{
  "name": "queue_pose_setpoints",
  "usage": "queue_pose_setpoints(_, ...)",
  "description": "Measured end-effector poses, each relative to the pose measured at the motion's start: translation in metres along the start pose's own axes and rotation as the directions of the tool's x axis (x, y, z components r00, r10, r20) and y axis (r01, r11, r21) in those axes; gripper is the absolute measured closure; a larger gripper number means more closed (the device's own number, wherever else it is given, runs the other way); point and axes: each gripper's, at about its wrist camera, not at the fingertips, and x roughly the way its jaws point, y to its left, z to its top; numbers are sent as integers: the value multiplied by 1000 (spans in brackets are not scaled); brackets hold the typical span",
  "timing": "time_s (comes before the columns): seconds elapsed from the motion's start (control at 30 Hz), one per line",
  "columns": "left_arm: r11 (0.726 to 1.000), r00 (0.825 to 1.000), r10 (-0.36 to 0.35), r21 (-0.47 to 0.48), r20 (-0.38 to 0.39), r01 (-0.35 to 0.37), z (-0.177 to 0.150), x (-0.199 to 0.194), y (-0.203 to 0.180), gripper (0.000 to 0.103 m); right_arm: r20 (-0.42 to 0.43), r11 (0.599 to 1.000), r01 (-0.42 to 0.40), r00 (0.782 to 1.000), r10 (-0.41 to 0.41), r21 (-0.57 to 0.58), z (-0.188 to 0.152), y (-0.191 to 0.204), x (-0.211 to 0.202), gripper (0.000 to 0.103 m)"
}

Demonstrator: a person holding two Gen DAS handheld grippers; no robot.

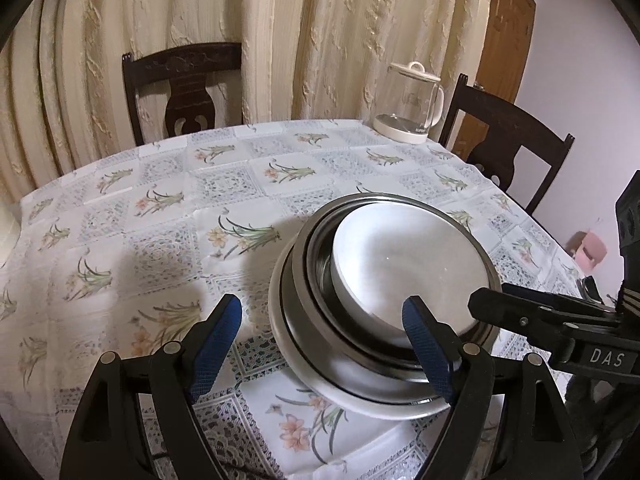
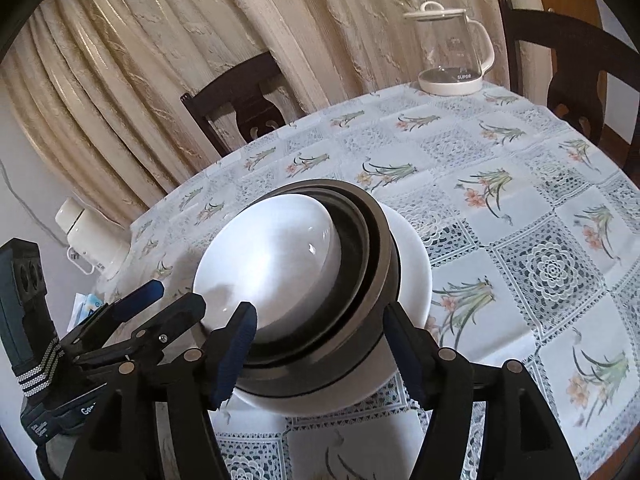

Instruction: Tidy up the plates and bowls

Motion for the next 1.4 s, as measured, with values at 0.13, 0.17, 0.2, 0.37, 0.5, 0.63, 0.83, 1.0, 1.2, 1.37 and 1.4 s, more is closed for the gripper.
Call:
queue_pose_setpoints(0.13,1000,1000,17,15,19,-17,-7,-11,-4,20,21,1000,3,1000,-2,-17,-9,4,-8,34)
queue_pose_setpoints(0.17,1000,999,22,20,26,-23,-9,-14,-5,20,26,1000,3,1000,-3,-22,-11,4,-9,34)
queue_pose_setpoints(0.2,999,999,29,25,33,-30,-11,-16,-6,20,31,1000,4,1000,-3,-24,-13,5,-11,34)
queue_pose_setpoints(0.37,996,996,73,45,60,-76,-25,-28,-10,15,42,1000,8,999,-7,-27,-26,3,-14,31)
queue_pose_setpoints(0.5,995,994,89,33,66,-92,-35,-34,-8,11,44,1000,6,999,-6,-19,-37,-1,-15,29)
queue_pose_setpoints(0.63,994,991,112,12,73,-113,-46,-38,-7,10,57,1000,22,998,-21,-23,-44,-4,-18,21)
queue_pose_setpoints(0.83,989,985,149,-6,88,-149,-60,-42,-9,9,98,995,78,993,-71,-69,-58,0,-26,13)
queue_pose_setpoints(1.0,979,968,201,14,153,-205,-68,-54,-20,2,167,986,123,981,-103,-113,-65,8,-35,7)
queue_pose_setpoints(1.2,955,941,279,44,190,-292,-72,-60,-32,2,224,980,161,966,-132,-115,-69,9,-43,2)
queue_pose_setpoints(1.37,951,943,297,45,151,-307,-78,-53,-35,1,249,972,193,956,-156,-133,-73,11,-42,1)
queue_pose_setpoints(1.4,953,946,295,38,133,-302,-78,-50,-34,2,252,970,199,954,-159,-139,-74,12,-42,1)
